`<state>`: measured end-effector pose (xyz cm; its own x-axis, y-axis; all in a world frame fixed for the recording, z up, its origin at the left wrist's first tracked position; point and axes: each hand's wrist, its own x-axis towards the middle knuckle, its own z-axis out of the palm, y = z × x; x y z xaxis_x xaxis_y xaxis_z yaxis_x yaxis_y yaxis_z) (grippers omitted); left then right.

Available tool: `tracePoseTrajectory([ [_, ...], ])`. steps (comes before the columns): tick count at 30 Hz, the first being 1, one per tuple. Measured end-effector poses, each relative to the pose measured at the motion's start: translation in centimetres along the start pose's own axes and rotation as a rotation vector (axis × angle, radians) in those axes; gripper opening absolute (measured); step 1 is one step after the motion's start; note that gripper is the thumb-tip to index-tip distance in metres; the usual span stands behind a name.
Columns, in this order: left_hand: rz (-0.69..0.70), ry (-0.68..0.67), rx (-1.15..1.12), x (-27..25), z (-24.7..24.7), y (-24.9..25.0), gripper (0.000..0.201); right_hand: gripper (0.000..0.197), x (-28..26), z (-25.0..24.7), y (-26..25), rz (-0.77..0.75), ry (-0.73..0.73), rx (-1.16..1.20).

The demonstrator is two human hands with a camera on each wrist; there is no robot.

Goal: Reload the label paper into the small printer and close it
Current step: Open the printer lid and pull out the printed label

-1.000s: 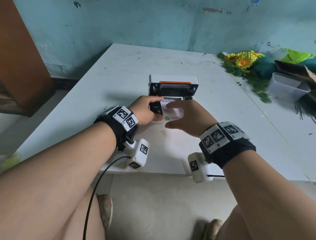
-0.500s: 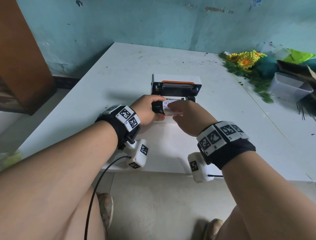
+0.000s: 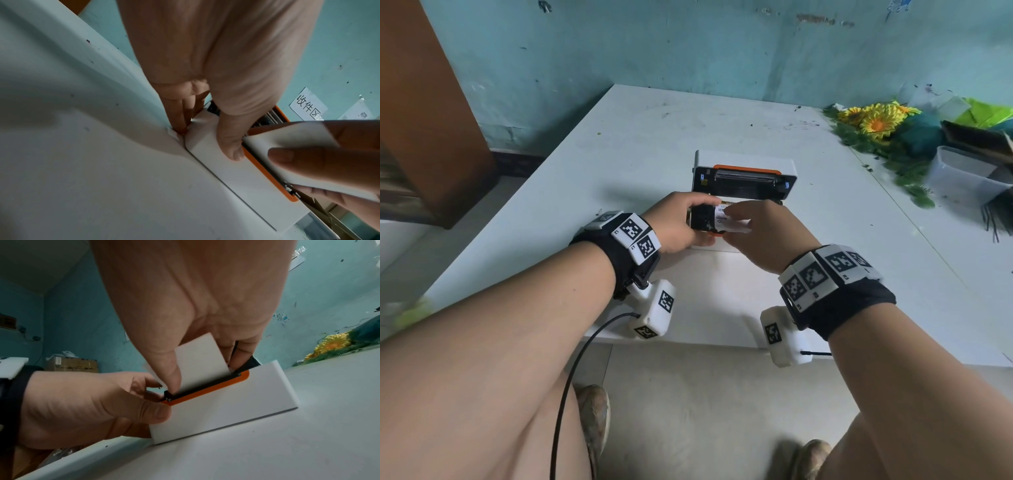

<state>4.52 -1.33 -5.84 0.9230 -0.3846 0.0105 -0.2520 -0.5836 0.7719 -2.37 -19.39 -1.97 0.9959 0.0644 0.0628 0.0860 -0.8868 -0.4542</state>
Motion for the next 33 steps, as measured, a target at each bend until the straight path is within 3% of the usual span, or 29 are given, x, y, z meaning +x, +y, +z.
tracePoseTrajectory([
  [3, 0.004, -0.012, 0.025, -0.3, -0.1, 0.4, 0.074, 0.037, -0.2, -0.5, -0.1, 0.015, 0.031, 0.007],
  [7, -0.009, -0.018, 0.043, -0.5, -0.2, 1.0, 0.078, 0.025, -0.3, -0.7, 0.2, -0.028, 0.017, -0.035],
  [18, -0.101, -0.005, 0.194, -1.1, 0.0, 3.5, 0.076, 0.043, -2.3, -1.4, 1.1, -0.058, 0.08, 0.013],
  [22, -0.183, 0.0, 0.278, -2.3, 0.3, 6.8, 0.063, 0.049, -2.9, -2.5, 0.9, -0.023, 0.282, 0.105],
  [25, -0.16, 0.124, 0.217, -3.2, 0.7, 9.2, 0.064, 0.046, -2.8, -3.3, 0.8, -0.062, 0.492, 0.171],
  [30, -0.145, 0.238, 0.0, -4.0, 1.2, 11.1, 0.083, 0.052, -2.4, -3.1, 1.2, -0.109, 0.638, 0.206],
  [33, -0.116, 0.251, -0.352, -3.9, 1.4, 11.3, 0.084, 0.027, -2.3, -2.8, 1.5, -0.234, 0.657, 0.29],
])
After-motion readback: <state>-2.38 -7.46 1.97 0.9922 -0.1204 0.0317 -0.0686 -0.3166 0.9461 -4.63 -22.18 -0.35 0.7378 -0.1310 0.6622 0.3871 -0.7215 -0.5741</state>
